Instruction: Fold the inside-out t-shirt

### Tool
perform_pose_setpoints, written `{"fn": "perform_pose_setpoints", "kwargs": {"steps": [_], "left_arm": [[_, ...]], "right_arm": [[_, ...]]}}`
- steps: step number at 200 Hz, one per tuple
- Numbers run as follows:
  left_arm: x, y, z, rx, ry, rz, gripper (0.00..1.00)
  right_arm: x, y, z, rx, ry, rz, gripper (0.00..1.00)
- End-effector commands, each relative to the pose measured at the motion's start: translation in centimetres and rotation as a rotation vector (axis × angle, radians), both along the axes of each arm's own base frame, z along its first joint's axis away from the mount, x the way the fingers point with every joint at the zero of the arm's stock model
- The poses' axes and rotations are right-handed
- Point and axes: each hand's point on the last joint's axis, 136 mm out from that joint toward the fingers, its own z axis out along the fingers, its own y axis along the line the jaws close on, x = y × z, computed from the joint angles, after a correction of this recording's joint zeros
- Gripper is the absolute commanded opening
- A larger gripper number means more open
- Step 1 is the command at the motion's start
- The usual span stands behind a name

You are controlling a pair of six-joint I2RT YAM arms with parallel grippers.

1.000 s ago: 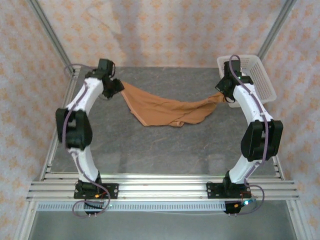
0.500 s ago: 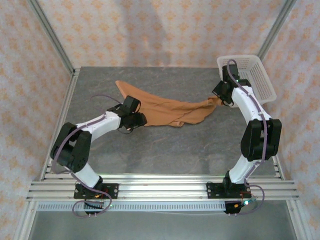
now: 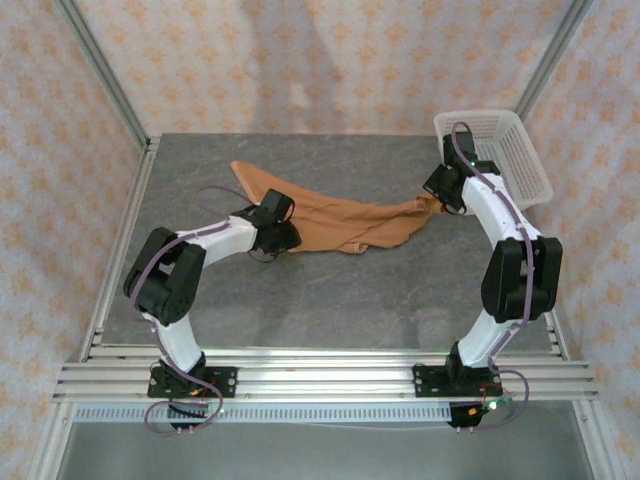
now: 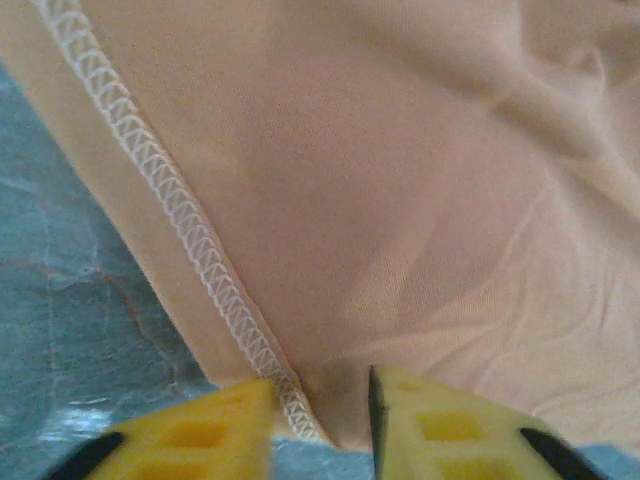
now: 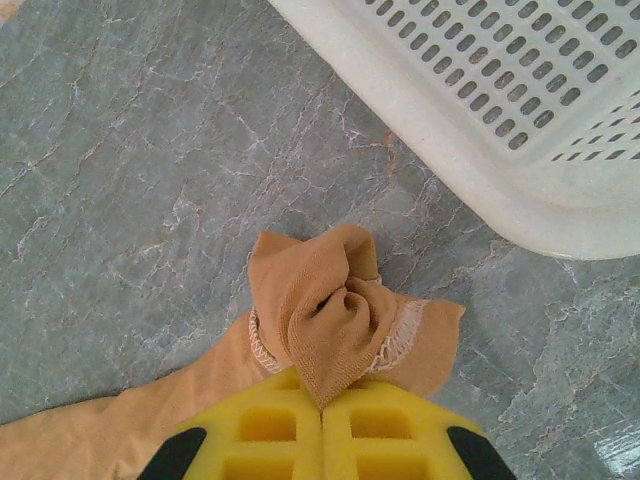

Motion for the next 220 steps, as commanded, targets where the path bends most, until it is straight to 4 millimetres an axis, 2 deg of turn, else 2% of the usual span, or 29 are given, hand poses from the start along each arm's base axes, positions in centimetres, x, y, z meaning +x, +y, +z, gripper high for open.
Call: {"fn": "perform_pose_setpoints", "kwargs": {"steps": [1,11,25,71,82,93,100,110,124,139,161,187,220], "left_arm": [[0.8,0.2,0.3,0.029,-0.020,0.016,0.00],[1.0,0.4,1.1,0.039,-0.029,0.018,0.00],[1.6,0.7,3.7,0.064,-0.064,0.010,0.00],[3.6,3.1,16.9,0.108,-0.272,0.022,0.00],[3.6,3.5,18.9,0.100,-0.308,0.024,0.00],[3.4,3.4,19.7,0.091,-0.320,0.013,0.00],[3.3,3.3,19.6,0.088,-0.315,0.005,0.01],[3.0,3.2,19.0,0.083,-0.304,-0.004,0.20],[2.6,2.9,17.8,0.083,-0.295,-0.016,0.40],[1.9,2.7,16.4,0.085,-0.282,-0.026,0.50],[0.9,2.6,14.1,0.110,-0.243,-0.033,0.51],[0.2,2.4,11.2,0.132,-0.194,-0.040,0.46],[-0.6,3.1,7.2,0.194,-0.123,-0.039,0.46]], "right_arm": [[0.3,0.2,2.6,-0.005,-0.060,0.016,0.00],[0.2,0.1,2.8,-0.008,-0.062,0.018,0.00],[0.2,0.1,3.4,-0.012,-0.072,0.019,0.00],[0.1,0.0,6.8,-0.014,-0.136,0.021,0.00],[-0.1,0.2,7.5,-0.003,-0.154,0.025,0.00],[-0.3,0.3,7.8,0.006,-0.161,0.030,0.00],[-0.4,0.4,8.0,0.011,-0.164,0.031,0.00],[-0.5,0.4,8.1,0.015,-0.169,0.029,0.00],[-0.6,0.5,8.3,0.021,-0.178,0.032,0.00],[-0.6,0.6,8.3,0.023,-0.179,0.033,0.00],[-0.6,0.6,8.1,0.024,-0.174,0.036,0.00],[-0.5,0.8,7.8,0.034,-0.170,0.039,0.00],[-0.6,0.9,7.2,0.031,-0.157,0.045,0.00]]}}
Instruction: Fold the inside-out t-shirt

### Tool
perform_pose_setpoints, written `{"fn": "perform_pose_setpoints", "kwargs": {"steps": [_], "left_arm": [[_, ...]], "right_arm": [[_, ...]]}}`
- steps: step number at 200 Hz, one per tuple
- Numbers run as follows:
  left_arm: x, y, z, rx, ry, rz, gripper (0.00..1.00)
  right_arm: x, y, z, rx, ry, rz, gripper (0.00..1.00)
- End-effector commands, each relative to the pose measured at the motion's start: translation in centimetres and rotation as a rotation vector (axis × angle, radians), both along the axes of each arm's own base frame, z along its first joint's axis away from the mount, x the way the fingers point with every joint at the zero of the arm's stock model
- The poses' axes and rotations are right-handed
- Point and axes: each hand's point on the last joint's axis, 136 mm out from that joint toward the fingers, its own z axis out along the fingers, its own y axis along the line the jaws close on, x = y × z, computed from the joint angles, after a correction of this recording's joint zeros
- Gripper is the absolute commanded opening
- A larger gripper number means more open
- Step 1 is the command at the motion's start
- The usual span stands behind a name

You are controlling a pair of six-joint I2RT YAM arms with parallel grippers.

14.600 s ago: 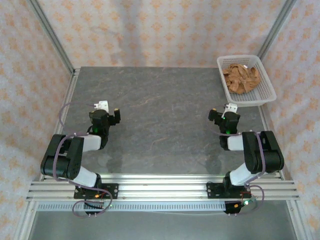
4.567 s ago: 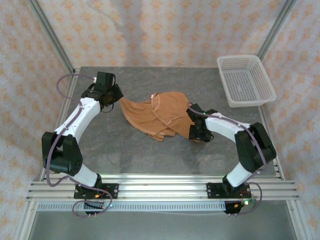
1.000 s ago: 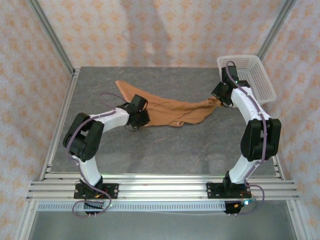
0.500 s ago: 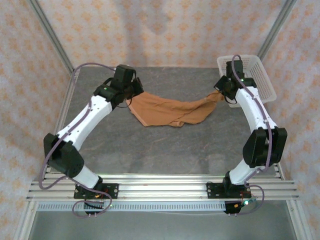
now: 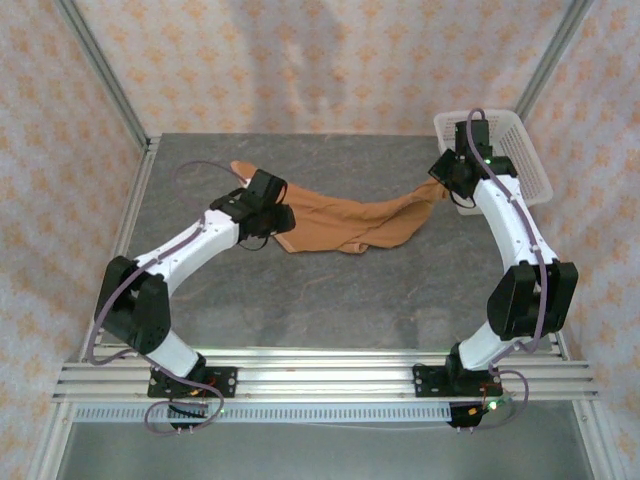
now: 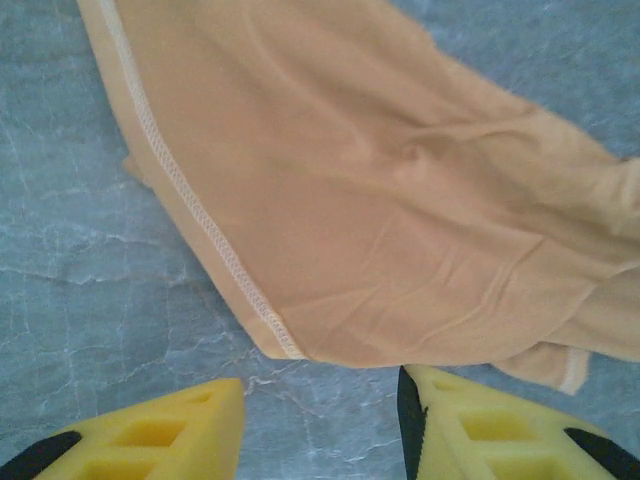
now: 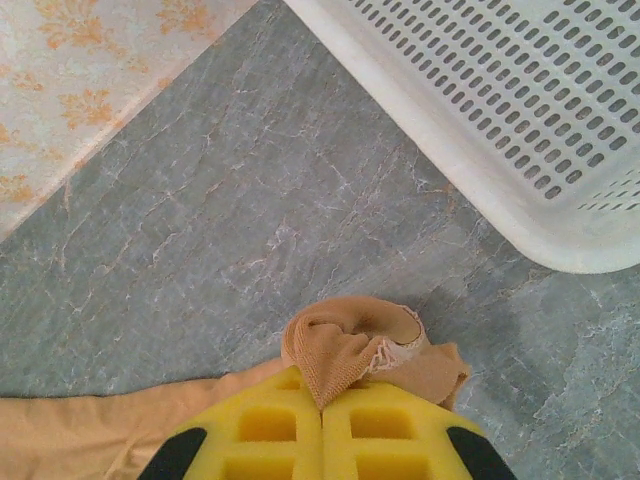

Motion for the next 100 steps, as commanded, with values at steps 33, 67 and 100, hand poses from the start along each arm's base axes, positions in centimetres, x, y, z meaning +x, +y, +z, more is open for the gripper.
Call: {"fn": "perform_pose_setpoints", "kwargs": {"steps": [33,67,100], "left_arm": [[-0.3,1.0,-5.8,0.093,0.080,0.034,0.46],[0.2,0.4,-7.9,0.070,0.104,0.045,0.46],[1.0,-0.7,-9.0,0.031,0.106,0.054,0.45]], "right_arm": [[-0.3,0.1,-0.4,-0.009,0.009,0.010,0.00],[-0.3,0.2,-0.9,-0.004,0.014,0.011,0.00],[-0.3,0.2,-1.2,-0.008,0.022,0.015,0.00]]}}
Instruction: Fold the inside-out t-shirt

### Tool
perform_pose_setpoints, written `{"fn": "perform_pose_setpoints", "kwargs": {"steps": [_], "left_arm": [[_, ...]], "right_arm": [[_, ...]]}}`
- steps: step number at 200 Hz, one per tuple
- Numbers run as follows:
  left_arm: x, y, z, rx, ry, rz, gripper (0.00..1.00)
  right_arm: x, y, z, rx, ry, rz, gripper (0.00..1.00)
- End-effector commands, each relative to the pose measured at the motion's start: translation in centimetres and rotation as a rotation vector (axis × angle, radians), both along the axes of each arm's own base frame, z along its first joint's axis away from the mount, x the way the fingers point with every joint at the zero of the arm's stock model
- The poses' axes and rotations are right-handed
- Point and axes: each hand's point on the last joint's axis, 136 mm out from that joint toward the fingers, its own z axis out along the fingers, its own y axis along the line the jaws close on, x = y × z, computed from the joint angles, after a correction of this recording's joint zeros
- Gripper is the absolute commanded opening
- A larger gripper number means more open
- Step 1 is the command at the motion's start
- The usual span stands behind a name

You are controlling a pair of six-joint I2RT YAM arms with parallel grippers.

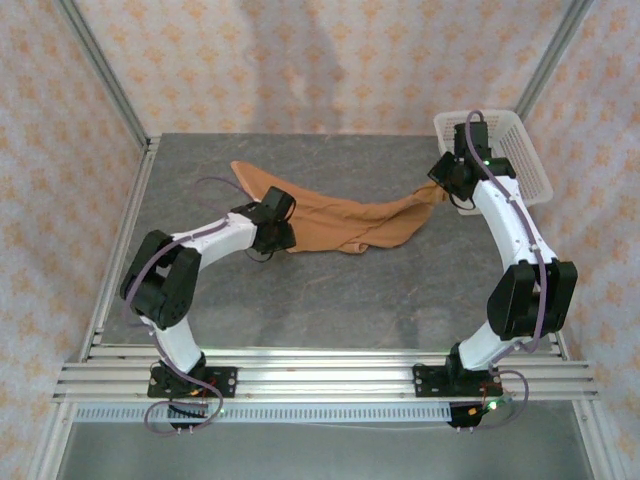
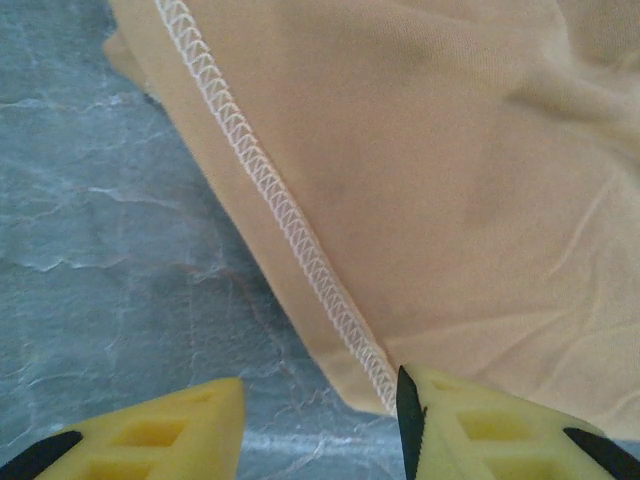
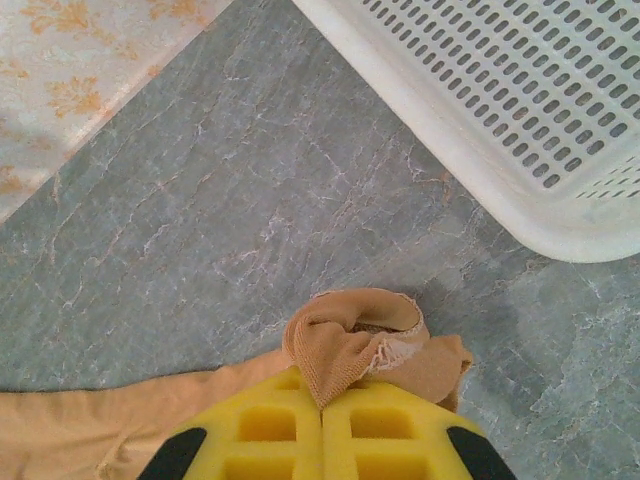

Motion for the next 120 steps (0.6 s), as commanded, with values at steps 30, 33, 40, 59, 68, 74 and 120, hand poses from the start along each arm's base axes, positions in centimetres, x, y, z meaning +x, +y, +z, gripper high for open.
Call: {"fn": "perform_pose_setpoints", "kwargs": {"steps": [30,33,40,59,68,74,120], "left_arm": [[1.4,-1.8,-1.6,-0.037,-0.015,0.022,0.39],[1.4,-1.8,-1.7,-0.036,-0.013,0.023,0.38],[1.4,-1.8,-2.0,-0.032,-0.006,0.023,0.36],[1.4,-1.7,-2.5,-0.020,0.004,0.026,0.25],[1.3,-1.5,-2.4,-0.005,0.009,0.030,0.14],[1.3,-1.4,-2.1,0.000,0.008,0.032,0.09],[2.8,-0.6,7.3,0.056,-0.092,0.001,0.00]], "right_arm": [[0.0,0.1,-0.7,-0.012,0.011,0.016,0.00],[0.0,0.2,-0.7,-0.012,0.012,0.018,0.00],[0.1,0.2,-0.8,-0.011,0.013,0.018,0.00],[0.1,0.3,-0.9,-0.008,0.016,0.022,0.00],[0.1,0.2,-1.0,-0.010,0.018,0.022,0.00],[0.1,0.2,-1.0,-0.012,0.018,0.022,0.00],[0.1,-0.8,0.5,-0.072,0.011,0.012,0.00]]}}
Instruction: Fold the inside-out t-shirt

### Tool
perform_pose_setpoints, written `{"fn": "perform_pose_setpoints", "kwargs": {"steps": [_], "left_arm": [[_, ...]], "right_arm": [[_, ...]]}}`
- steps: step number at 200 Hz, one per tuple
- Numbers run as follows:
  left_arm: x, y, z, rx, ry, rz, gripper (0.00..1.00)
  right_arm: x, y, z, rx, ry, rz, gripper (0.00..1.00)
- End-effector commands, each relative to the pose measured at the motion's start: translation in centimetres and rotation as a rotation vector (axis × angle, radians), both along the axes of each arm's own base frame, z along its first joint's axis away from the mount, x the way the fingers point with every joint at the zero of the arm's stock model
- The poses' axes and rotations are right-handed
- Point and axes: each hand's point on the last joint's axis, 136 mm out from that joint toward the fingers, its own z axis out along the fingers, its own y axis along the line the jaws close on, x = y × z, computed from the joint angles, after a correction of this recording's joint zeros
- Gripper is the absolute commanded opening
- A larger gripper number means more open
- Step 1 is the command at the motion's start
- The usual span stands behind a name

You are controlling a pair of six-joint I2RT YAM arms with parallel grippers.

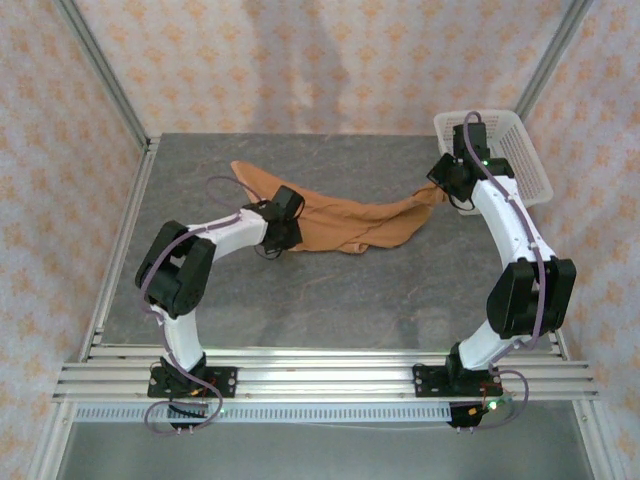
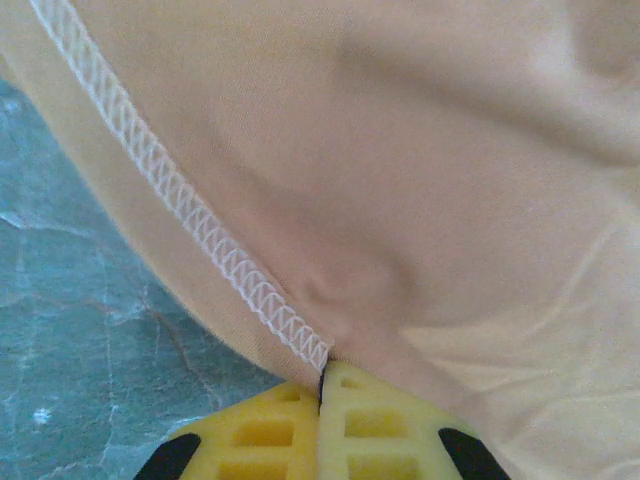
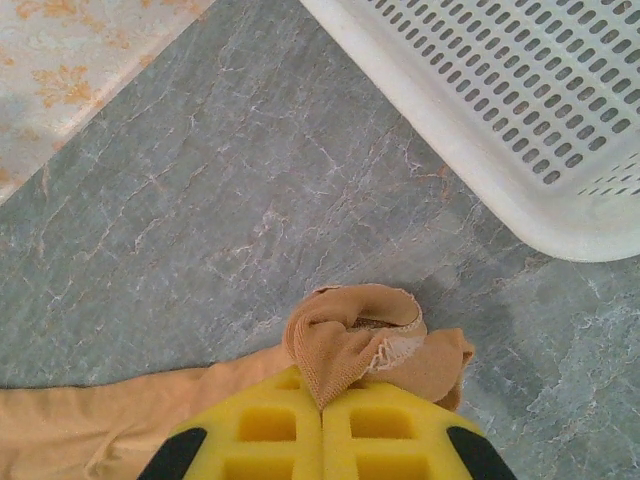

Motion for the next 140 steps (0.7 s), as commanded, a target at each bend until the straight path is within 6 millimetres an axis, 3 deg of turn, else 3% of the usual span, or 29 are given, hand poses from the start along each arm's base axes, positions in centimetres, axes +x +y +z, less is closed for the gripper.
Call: {"fn": "perform_pose_setpoints", "kwargs": {"steps": [1,20,43,65,98,140], "left_arm": [[1.3,0.8,8.1,0.052,-0.112,-0.019,0.00],[2.5,2.1,15.5,0.054,-0.219,-0.022,0.00],[3.3,5.3,24.5,-0.006,-0.375,0.035,0.00],[3.0,8.8,30.6,-0.052,-0.504,0.108,0.00],[1.9,11.5,35.0,-0.069,-0.602,0.162,0.00],[0.6,12.1,38.1,-0.126,-0.667,0.164,0.00]], "right_arm": [[0.0,-0.9,1.1,-0.063,-0.005,-0.001,0.00],[-0.1,-1.7,3.2,-0.096,-0.038,-0.015,0.00],[-0.6,-2.4,5.7,-0.136,-0.076,-0.028,0.00],[-1.0,-2.5,7.3,-0.142,-0.101,-0.031,0.00],[-1.9,-1.9,8.8,-0.101,-0.140,-0.018,0.00],[-3.1,0.5,14.1,0.033,-0.294,0.050,0.00]]}}
